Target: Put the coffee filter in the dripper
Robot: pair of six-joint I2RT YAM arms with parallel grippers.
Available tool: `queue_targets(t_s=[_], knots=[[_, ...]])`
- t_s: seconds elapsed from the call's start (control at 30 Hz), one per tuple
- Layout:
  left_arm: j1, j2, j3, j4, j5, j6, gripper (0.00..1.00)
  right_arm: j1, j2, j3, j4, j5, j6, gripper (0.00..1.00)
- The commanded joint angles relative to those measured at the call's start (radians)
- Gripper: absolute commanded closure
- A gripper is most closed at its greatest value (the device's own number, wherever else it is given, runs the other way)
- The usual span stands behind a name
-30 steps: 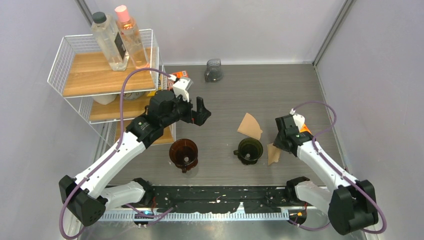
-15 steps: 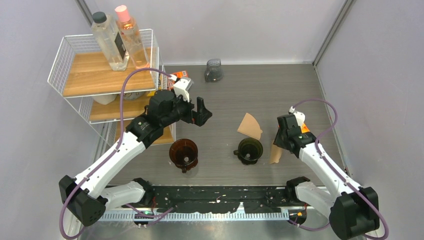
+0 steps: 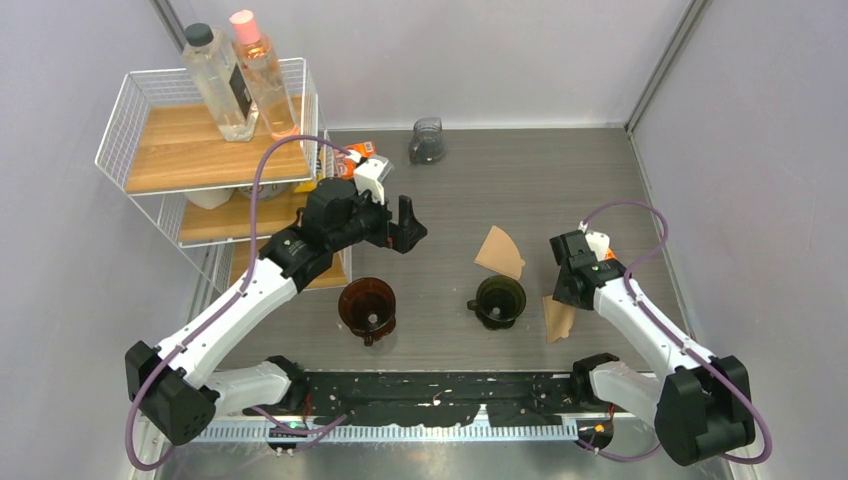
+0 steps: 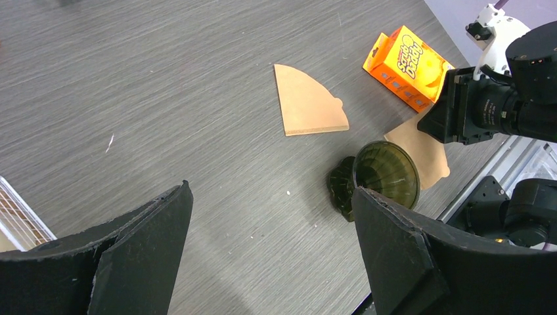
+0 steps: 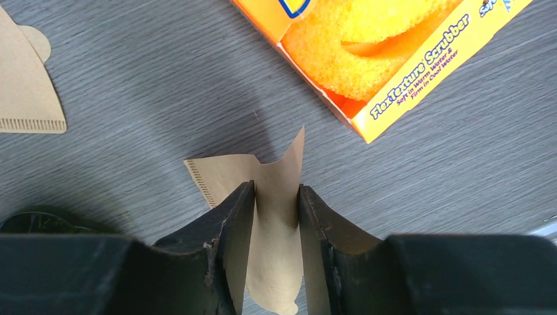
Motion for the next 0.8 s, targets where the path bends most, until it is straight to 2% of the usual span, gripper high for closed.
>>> queue_targets(t_s=[0.0, 0.2, 0.5, 0.67, 0.77], knots=[[0.006, 0.004, 0.030, 0.016, 0.027, -0.016, 0.01, -0.009, 0.012, 0.048, -0.023, 0.053, 0.011, 0.63], [0.005, 0.014, 0.032, 0.017, 0.034, -0.018, 0.01, -0.010, -0.023, 0.066, 0.001, 0.001, -0.060, 0.77], [0.006, 0.026, 0.042, 0.039, 0.172, 0.000, 0.00, -0.010, -0.245, 0.210, 0.014, -0.286, -0.226, 0.76], [0.005, 0.046, 0.041, 0.073, 0.355, 0.013, 0.01, -0.010, -0.339, 0.264, 0.045, -0.671, -0.291, 0.76], [0.002, 0.067, 0.045, 0.102, 0.474, 0.012, 0.00, -0.009, -0.371, 0.276, 0.123, -0.849, -0.294, 0.76]])
